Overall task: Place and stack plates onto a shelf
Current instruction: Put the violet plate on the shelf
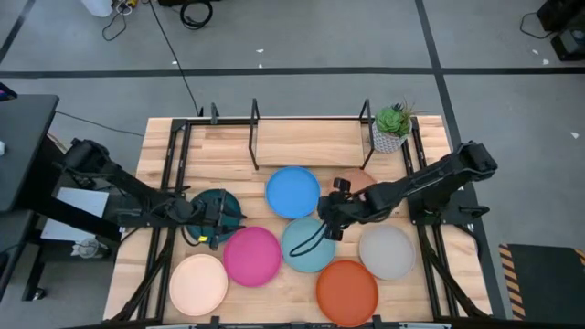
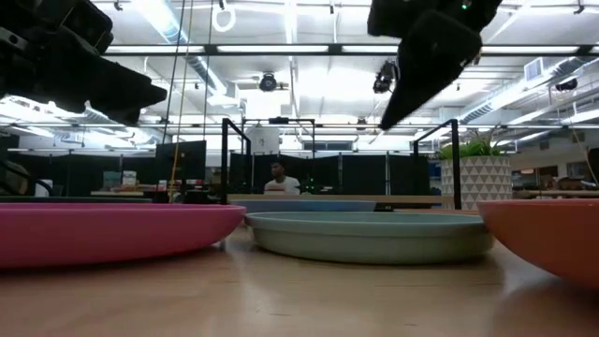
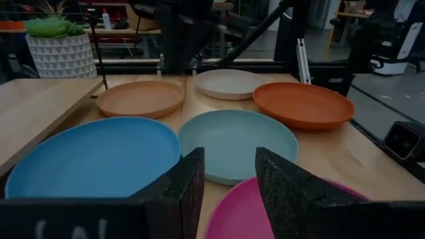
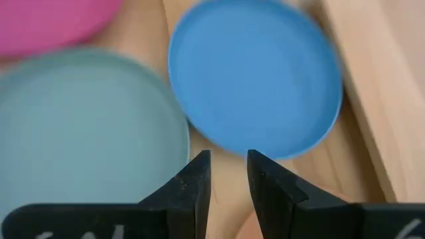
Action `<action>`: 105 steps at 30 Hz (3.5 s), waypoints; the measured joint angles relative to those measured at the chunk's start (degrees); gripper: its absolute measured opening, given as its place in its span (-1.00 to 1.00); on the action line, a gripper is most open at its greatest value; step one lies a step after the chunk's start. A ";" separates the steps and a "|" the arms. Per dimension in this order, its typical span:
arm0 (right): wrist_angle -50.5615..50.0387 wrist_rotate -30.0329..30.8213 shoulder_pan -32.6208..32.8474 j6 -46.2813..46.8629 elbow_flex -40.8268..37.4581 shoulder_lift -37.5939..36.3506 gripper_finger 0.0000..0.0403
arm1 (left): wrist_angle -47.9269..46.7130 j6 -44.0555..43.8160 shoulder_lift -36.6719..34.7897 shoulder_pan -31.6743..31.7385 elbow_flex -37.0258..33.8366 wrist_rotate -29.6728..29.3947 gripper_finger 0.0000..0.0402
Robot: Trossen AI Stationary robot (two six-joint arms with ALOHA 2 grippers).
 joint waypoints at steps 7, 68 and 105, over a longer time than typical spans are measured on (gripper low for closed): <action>-3.06 -1.56 -0.77 -8.61 6.70 9.35 -0.35 | 4.70 0.07 2.95 0.04 0.00 -0.11 -0.29; -30.81 -0.87 -2.27 -40.62 35.54 24.19 -0.87 | 0.97 -3.45 2.91 0.04 0.00 -0.59 -0.29; -39.46 5.92 -26.32 -15.79 23.16 24.26 -0.85 | 0.75 -3.45 2.95 0.04 0.00 -1.49 -0.29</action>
